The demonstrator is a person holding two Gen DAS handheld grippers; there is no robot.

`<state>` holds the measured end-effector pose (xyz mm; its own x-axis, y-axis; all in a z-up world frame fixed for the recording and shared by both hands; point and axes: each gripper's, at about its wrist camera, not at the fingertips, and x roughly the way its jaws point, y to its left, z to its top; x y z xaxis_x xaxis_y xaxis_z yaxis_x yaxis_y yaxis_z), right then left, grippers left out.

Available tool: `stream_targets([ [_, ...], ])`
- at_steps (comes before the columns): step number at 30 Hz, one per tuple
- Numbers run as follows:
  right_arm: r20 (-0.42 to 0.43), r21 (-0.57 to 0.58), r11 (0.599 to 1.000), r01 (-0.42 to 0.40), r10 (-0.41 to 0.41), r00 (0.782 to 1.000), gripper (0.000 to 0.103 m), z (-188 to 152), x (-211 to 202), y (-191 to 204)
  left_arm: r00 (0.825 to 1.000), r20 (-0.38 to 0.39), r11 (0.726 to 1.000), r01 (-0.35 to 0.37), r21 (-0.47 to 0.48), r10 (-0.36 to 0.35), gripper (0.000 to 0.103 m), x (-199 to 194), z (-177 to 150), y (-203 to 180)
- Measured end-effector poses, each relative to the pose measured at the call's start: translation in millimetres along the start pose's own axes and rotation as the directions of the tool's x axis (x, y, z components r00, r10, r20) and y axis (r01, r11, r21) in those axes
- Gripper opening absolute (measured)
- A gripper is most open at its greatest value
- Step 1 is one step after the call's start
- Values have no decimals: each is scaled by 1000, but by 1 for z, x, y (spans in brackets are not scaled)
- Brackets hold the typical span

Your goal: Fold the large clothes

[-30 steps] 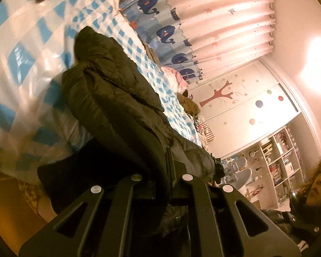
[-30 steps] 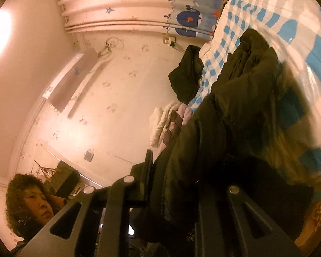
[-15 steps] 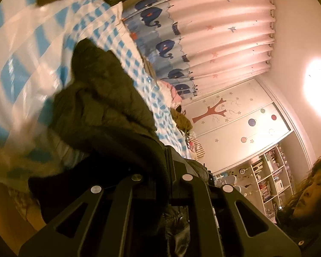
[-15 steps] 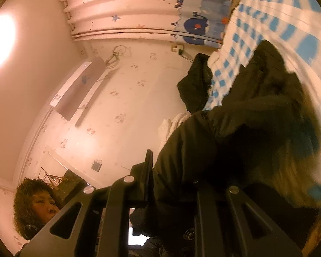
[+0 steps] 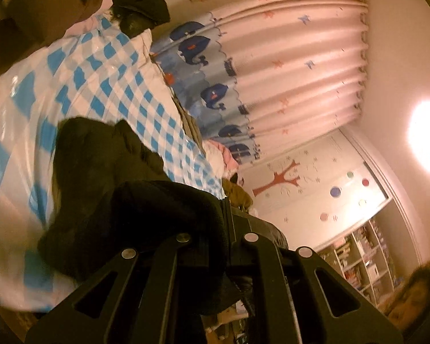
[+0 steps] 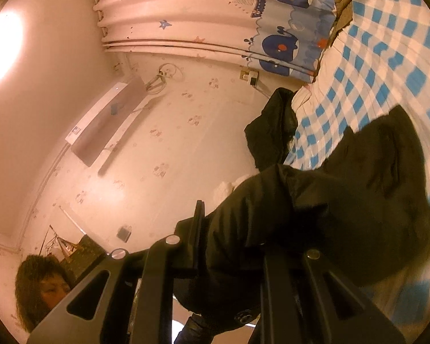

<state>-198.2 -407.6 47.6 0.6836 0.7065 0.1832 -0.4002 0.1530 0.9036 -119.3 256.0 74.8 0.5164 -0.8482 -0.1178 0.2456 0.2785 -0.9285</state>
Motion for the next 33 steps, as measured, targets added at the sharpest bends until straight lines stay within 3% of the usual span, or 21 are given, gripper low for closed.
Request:
stream_targets([
  [6, 24, 23, 998, 61, -62, 998, 17, 55, 32, -31, 999, 23, 999, -40, -26, 41, 6, 56, 63, 17],
  [12, 51, 110, 975, 191, -197, 979, 17, 98, 56, -101, 990, 17, 984, -139, -113, 142, 6, 117, 107, 73],
  [20, 31, 247, 904, 348, -366, 930, 17, 121, 79, -204, 966, -19, 937, -255, -240, 258, 8, 180, 133, 170],
  [25, 5, 276, 872, 405, -423, 906, 17, 125, 90, -230, 950, -70, 910, -312, -274, 304, 12, 206, 138, 203],
  [27, -4, 280, 860, 427, -443, 896, 18, 127, 92, -233, 947, -94, 903, -320, -286, 306, 17, 210, 142, 205],
  [28, -8, 281, 855, 436, -452, 892, 18, 129, 93, -234, 949, -102, 901, -317, -296, 300, 25, 211, 145, 205],
  [32, -6, 292, 841, 455, -474, 880, 19, 136, 97, -231, 964, -35, 905, -260, -336, 264, 70, 200, 163, 187],
  [33, 4, 306, 842, 445, -468, 884, 21, 137, 97, -231, 965, -20, 906, -254, -338, 263, 75, 196, 166, 181],
])
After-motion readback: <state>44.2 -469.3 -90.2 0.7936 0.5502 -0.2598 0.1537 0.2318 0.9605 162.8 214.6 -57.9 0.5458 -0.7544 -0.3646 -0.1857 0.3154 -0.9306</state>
